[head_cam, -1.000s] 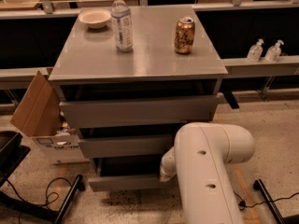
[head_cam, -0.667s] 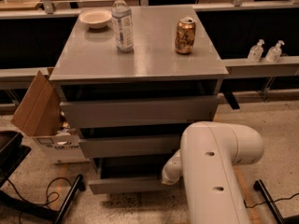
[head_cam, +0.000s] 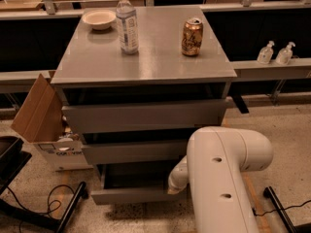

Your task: Open bottom drawer

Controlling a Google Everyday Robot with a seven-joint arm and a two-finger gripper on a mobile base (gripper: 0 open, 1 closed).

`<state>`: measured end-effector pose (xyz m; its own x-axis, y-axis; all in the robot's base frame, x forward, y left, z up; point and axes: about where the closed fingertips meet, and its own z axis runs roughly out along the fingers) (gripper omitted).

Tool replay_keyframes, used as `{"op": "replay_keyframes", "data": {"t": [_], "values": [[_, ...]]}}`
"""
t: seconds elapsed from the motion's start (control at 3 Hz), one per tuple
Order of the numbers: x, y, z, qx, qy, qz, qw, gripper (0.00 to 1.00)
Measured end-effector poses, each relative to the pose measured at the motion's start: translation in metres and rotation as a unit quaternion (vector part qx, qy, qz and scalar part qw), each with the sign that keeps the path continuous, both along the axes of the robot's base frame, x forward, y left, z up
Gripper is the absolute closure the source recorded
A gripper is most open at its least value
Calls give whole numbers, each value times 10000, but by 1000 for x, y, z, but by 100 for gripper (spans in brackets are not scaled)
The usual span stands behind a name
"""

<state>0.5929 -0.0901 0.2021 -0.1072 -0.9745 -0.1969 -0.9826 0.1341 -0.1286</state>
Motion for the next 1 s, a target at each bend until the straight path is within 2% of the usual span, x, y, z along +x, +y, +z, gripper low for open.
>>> {"op": "replay_keyframes", "data": {"t": [0.67,1.0], "values": [[-2,1,-2,0,23,7,10000,7],[-6,0,-7,-14,67,-3,10000,0]]}}
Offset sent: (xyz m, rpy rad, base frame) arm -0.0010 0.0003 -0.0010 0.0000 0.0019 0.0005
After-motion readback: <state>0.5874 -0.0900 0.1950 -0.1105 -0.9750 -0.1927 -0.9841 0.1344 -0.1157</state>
